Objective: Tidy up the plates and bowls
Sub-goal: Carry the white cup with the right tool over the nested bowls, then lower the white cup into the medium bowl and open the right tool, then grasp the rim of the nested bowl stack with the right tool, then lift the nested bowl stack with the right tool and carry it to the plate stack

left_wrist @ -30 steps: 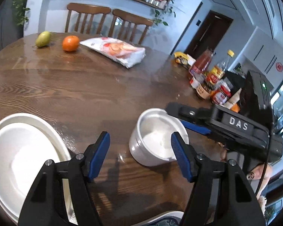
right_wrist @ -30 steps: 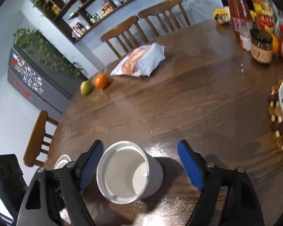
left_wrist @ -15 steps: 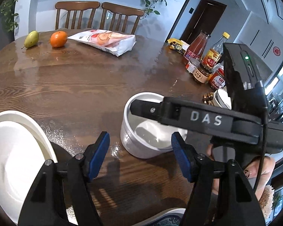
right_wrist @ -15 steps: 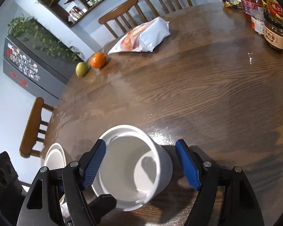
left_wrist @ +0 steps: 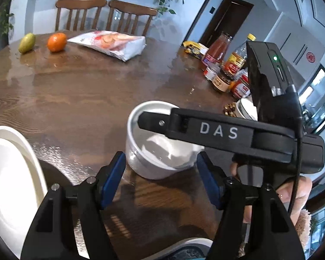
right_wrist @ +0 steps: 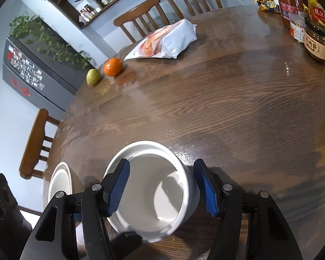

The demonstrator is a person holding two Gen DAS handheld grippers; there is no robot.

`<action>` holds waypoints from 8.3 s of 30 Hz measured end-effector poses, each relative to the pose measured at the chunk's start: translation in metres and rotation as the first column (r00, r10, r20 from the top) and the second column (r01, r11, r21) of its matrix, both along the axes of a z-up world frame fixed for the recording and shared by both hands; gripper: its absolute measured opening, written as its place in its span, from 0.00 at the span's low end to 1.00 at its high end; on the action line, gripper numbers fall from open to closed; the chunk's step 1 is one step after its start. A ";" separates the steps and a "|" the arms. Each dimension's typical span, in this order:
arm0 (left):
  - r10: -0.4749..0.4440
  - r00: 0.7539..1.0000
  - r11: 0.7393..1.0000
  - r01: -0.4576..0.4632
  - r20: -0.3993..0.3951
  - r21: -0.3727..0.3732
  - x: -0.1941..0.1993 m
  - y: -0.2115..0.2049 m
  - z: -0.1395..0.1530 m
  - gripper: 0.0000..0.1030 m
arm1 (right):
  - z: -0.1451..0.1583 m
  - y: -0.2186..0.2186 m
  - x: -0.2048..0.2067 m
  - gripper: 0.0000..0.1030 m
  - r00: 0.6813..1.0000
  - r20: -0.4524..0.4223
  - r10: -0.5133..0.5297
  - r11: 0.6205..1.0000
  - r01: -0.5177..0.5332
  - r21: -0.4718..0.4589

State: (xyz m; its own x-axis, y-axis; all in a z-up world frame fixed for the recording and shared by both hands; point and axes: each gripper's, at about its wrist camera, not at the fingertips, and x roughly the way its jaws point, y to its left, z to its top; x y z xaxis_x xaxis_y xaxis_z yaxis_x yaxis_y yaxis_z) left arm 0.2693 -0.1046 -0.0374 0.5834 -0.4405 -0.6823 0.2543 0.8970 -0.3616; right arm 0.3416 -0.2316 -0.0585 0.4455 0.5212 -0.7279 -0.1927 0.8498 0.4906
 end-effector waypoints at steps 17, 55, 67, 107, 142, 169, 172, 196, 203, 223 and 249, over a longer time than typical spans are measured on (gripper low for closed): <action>-0.037 0.999 0.998 0.035 -0.030 -0.050 0.002 -0.003 -0.007 0.71 | -0.004 -0.002 0.003 0.62 0.999 -0.032 -0.006 1.000 0.006 0.014; 0.066 0.983 0.992 -0.083 0.170 0.092 -0.032 0.000 0.033 0.64 | 0.023 0.021 -0.019 0.59 0.998 0.050 0.035 0.999 -0.033 -0.041; 0.129 0.959 0.986 -0.151 0.253 0.069 -0.073 0.040 0.072 0.65 | 0.075 0.064 -0.050 0.59 0.987 0.120 0.106 0.990 -0.094 -0.104; 0.264 0.964 0.963 -0.265 0.031 0.037 -0.066 0.150 0.019 0.64 | 0.033 0.201 -0.054 0.59 0.961 0.006 0.275 0.928 -0.264 -0.262; 0.342 0.934 0.930 -0.352 0.103 0.102 -0.099 0.159 0.044 0.77 | 0.088 0.158 -0.089 0.80 0.959 0.208 0.190 0.950 -0.125 -0.287; 0.373 0.919 0.928 -0.368 -0.132 0.058 -0.052 0.173 0.013 0.79 | 0.042 0.148 -0.046 0.83 0.985 -0.031 0.172 0.976 -0.175 -0.131; 0.368 0.917 0.930 -0.365 -0.152 0.051 -0.049 0.174 0.010 0.79 | 0.038 0.151 -0.042 0.83 0.984 -0.041 0.176 0.975 -0.180 -0.134; 0.349 0.914 0.933 -0.360 -0.208 -0.018 -0.041 0.180 -0.002 0.75 | 0.016 0.169 -0.029 0.78 0.972 -0.075 0.225 0.965 -0.233 -0.119; 0.355 0.913 0.931 -0.365 -0.203 -0.013 -0.040 0.180 -0.004 0.73 | 0.014 0.171 -0.028 0.72 0.971 -0.081 0.226 0.964 -0.234 -0.125; 0.381 0.895 0.922 -0.387 -0.231 0.021 -0.033 0.181 -0.014 0.60 | -0.001 0.168 -0.025 0.56 0.974 -0.103 0.203 0.969 -0.215 -0.122; 0.343 0.914 0.934 -0.356 -0.216 -0.024 -0.073 0.149 0.023 0.58 | 0.044 0.137 -0.065 0.49 0.988 -0.019 0.154 0.978 -0.155 -0.140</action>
